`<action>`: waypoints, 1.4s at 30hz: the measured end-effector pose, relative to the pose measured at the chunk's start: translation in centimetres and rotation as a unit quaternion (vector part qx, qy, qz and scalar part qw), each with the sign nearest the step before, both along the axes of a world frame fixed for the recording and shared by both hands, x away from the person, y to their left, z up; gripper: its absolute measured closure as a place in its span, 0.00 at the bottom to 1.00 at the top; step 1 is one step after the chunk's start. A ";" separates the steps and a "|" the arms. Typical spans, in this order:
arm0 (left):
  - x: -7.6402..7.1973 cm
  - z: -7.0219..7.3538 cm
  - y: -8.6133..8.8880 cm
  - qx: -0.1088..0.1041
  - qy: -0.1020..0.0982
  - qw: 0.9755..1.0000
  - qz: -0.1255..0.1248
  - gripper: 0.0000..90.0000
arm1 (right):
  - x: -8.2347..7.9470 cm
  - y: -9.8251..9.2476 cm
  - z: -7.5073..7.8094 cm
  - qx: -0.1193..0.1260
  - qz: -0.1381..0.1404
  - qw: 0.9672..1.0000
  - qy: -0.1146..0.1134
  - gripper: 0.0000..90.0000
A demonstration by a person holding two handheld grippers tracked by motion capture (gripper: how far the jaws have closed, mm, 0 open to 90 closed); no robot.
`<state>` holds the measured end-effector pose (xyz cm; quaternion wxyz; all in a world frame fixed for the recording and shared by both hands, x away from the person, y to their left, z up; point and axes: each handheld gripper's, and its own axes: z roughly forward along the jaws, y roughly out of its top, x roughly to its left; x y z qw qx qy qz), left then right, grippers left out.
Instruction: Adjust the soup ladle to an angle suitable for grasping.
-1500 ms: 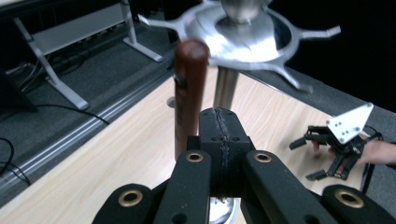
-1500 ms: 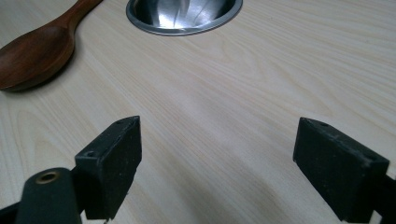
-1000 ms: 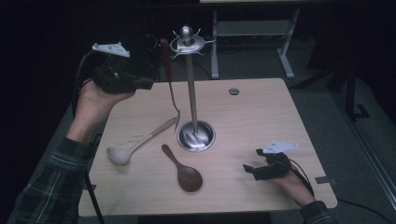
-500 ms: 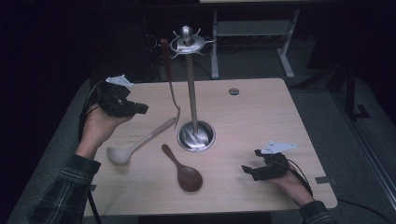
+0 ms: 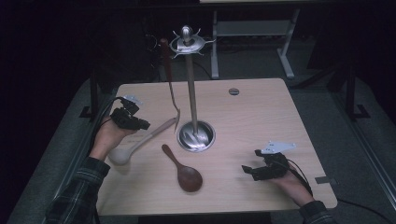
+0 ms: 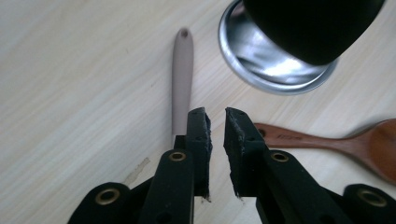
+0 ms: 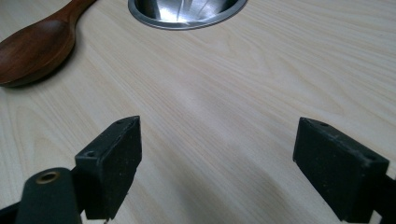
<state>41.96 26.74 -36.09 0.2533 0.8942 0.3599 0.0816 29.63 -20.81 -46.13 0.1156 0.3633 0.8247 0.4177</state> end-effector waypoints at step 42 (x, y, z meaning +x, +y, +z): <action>5.6 -6.8 0.1 0.050 0.031 0.995 0.084 1.00 | 0.0 -0.2 0.0 0.000 0.001 1.000 0.001 0.17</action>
